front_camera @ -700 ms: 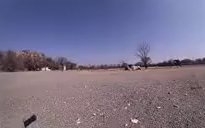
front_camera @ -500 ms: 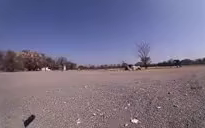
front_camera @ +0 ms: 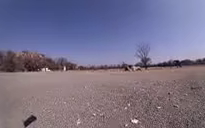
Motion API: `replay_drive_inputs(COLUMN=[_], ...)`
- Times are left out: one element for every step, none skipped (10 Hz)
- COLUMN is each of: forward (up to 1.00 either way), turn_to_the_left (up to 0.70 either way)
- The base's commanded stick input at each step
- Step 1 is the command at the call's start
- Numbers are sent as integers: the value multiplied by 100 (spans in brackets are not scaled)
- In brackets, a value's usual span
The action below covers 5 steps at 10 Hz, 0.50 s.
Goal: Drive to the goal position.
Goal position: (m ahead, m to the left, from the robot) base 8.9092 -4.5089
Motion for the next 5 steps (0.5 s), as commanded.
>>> replay_drive_inputs(forward=[50,50,50,50,50], turn_to_the_left=[0,0,0,0,0])
